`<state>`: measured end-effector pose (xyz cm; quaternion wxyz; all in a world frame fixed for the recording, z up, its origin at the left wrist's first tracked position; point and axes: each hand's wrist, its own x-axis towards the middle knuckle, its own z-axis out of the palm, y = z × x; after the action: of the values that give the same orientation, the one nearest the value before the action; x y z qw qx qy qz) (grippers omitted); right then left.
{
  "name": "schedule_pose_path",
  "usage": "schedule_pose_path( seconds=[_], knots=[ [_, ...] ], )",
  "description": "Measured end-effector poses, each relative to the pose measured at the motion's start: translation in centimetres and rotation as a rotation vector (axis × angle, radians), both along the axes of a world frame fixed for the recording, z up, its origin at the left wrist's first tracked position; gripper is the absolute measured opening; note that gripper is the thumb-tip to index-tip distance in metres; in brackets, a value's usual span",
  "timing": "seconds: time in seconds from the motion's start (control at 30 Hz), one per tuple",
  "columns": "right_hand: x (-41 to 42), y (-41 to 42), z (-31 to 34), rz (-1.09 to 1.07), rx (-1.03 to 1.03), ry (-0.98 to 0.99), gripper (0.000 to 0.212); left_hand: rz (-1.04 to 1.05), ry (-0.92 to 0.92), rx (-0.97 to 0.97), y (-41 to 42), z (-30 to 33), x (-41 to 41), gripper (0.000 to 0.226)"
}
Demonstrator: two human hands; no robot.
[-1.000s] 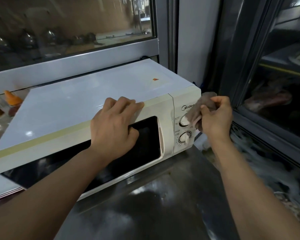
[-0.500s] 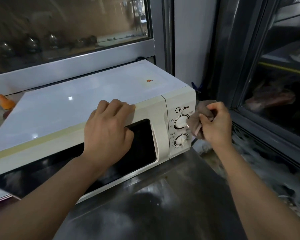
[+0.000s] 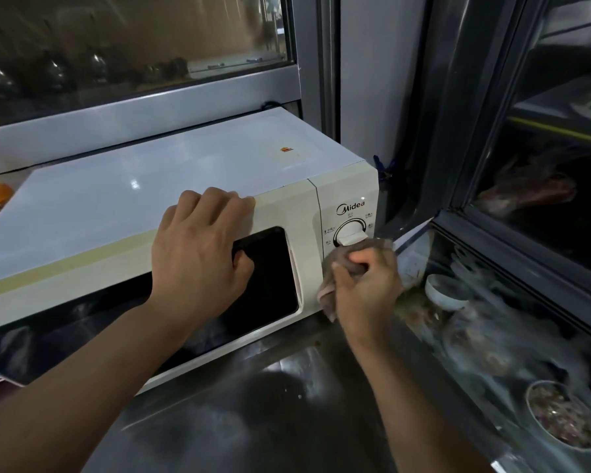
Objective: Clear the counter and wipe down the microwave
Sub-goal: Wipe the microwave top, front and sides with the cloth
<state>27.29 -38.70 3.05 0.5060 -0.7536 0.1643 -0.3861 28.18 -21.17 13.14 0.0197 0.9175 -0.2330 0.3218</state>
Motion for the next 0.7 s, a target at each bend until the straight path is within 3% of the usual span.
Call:
schedule_pose_path(
  seconds=[0.2,0.47,0.7],
  knots=[
    [-0.5,1.2,0.2,-0.003,-0.054,-0.097,0.011,0.012,-0.006,-0.004,0.0,-0.2,-0.1,0.054],
    [-1.9,1.7,2.0,0.068,0.065,0.008,0.025,0.046,0.001,0.010,0.0,-0.3,-0.1,0.056],
    [-2.1,2.6,-0.4,0.064,-0.031,-0.011,0.025,0.045,-0.009,-0.002,-0.1,-0.5,-0.1,0.056]
  ],
)
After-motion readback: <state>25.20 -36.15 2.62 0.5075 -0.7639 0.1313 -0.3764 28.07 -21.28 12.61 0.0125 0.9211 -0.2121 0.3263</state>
